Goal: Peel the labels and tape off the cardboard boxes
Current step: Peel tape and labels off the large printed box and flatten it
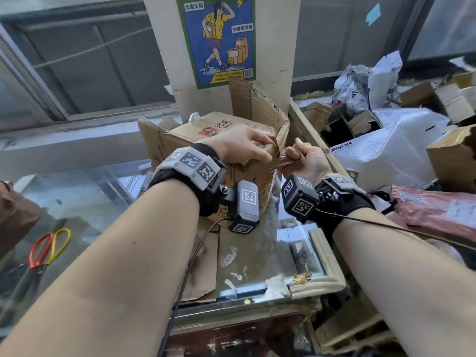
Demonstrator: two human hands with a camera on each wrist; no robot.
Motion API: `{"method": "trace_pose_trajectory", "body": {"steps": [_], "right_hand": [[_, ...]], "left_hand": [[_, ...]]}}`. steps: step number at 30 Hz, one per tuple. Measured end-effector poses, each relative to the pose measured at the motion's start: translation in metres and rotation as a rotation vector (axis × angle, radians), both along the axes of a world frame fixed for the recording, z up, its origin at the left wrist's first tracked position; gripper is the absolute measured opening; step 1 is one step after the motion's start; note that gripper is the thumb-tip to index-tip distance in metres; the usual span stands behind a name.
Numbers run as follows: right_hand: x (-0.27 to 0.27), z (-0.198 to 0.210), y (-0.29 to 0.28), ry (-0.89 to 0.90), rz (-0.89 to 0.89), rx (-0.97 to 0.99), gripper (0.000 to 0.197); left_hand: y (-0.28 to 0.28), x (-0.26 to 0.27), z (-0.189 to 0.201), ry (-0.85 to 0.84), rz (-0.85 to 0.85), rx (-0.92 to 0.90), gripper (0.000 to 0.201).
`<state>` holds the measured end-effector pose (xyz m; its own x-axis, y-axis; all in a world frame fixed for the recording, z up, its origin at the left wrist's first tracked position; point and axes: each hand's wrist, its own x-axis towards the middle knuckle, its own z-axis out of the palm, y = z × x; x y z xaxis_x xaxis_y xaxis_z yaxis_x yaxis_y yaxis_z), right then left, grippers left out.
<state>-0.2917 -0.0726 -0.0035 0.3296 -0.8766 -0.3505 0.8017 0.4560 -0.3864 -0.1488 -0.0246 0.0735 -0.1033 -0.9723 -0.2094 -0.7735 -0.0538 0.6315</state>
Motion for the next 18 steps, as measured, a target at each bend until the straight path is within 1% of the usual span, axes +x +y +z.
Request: {"method": "trace_pose_trajectory", "body": {"steps": [4, 9, 13, 14, 16, 17, 18], "right_hand": [[0.0, -0.01, -0.003, 0.023, 0.001, -0.007, 0.032], [0.003, -0.005, 0.001, 0.086, -0.018, -0.05, 0.031], [0.004, -0.005, 0.006, 0.25, 0.09, -0.161, 0.037], [0.002, -0.006, 0.006, 0.275, 0.125, -0.2, 0.031], [-0.005, -0.008, 0.004, 0.27, 0.161, -0.235, 0.011], [-0.009, -0.008, 0.002, 0.276, 0.161, -0.235, 0.015], [-0.011, -0.009, 0.0, 0.312, 0.152, -0.226, 0.026]], "left_hand": [[-0.001, 0.003, -0.002, -0.017, -0.012, -0.015, 0.036], [-0.001, 0.002, 0.0, -0.031, -0.028, -0.007, 0.038], [0.001, 0.003, 0.001, -0.02, -0.007, 0.012, 0.034], [0.002, 0.003, 0.001, -0.013, 0.005, 0.011, 0.033], [0.003, 0.002, 0.001, -0.029, 0.021, -0.001, 0.033], [0.004, 0.0, 0.001, -0.053, 0.034, -0.011, 0.032], [0.004, -0.001, 0.001, -0.079, 0.044, -0.022, 0.031]]}}
